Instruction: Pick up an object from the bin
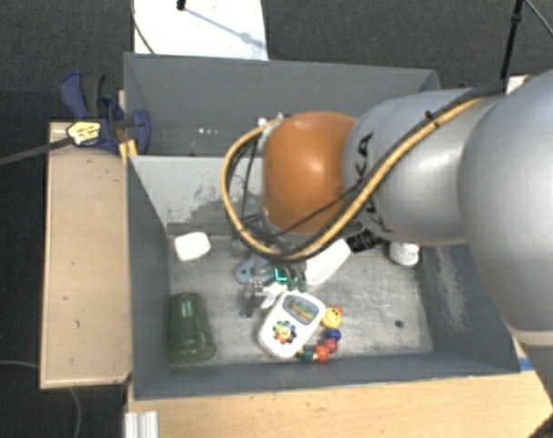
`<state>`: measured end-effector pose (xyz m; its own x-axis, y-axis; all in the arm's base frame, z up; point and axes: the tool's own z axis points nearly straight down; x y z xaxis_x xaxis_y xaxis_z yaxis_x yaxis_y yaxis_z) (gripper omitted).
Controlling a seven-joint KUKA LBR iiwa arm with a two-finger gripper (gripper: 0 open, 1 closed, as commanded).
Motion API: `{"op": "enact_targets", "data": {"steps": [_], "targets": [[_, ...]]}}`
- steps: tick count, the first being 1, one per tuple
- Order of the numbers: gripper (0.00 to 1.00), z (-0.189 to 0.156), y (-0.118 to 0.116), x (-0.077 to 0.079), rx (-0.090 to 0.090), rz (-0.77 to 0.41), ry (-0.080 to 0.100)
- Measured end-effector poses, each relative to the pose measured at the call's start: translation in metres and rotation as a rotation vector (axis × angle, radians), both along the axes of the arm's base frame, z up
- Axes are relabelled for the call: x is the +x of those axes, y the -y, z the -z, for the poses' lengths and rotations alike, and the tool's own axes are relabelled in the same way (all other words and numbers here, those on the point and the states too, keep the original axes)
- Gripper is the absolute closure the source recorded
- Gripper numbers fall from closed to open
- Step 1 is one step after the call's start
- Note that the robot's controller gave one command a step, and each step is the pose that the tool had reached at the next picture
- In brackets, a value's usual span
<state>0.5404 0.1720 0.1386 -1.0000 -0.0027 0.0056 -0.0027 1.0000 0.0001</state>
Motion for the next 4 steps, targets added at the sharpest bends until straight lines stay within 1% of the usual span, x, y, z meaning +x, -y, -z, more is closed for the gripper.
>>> {"op": "enact_targets", "data": {"steps": [1,2,3,4], "targets": [[0.0,-0.004,0.001,0.002,0.001,0.005,0.008],[0.0,0.026,0.03,0.013,0.005,-0.122,0.016],[0.0,0.066,0.069,0.024,0.005,-0.211,0.014],[0.0,0.066,0.065,0.034,0.002,-0.311,0.011]]}}
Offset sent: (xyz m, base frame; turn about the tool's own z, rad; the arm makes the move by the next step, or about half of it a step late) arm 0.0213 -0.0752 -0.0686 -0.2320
